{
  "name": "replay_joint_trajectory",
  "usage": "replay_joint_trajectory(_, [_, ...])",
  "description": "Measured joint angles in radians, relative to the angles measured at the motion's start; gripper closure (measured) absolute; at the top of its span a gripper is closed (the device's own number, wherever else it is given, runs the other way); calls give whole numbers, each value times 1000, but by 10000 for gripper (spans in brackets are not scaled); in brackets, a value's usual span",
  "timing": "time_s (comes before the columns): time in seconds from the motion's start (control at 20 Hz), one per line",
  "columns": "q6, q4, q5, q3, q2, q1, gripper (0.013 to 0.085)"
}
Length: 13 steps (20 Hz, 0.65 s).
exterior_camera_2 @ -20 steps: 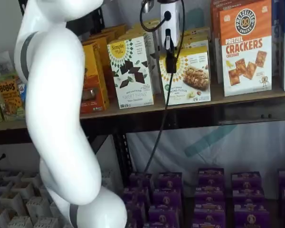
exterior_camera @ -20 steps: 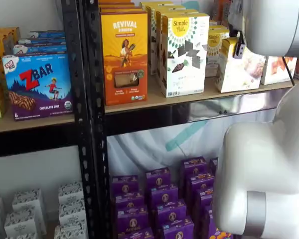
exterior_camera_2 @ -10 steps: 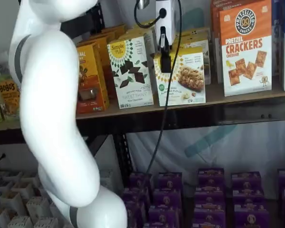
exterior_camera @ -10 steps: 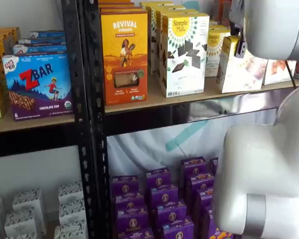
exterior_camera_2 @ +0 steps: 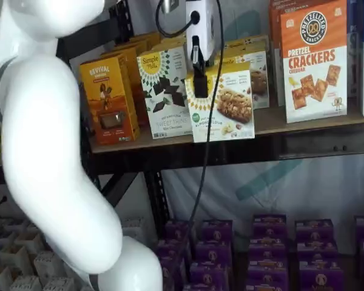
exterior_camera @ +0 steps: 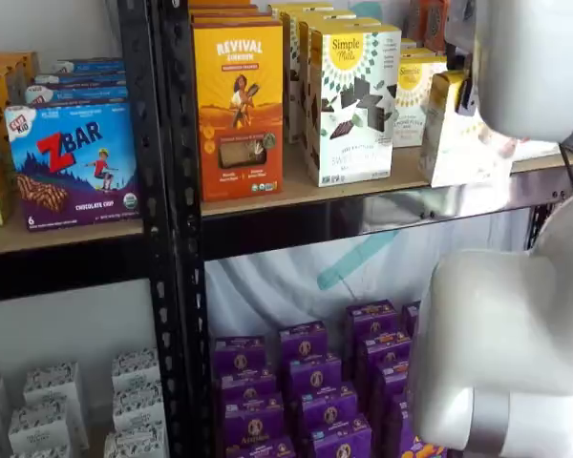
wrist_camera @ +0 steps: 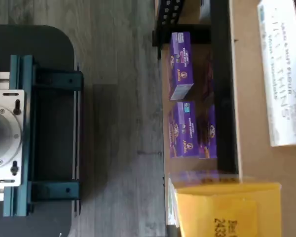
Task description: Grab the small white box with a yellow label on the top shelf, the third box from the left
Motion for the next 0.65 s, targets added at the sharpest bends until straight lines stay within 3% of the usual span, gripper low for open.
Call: replay_joint_trajectory(0.65, [45,-35,71,124,-128,53,650])
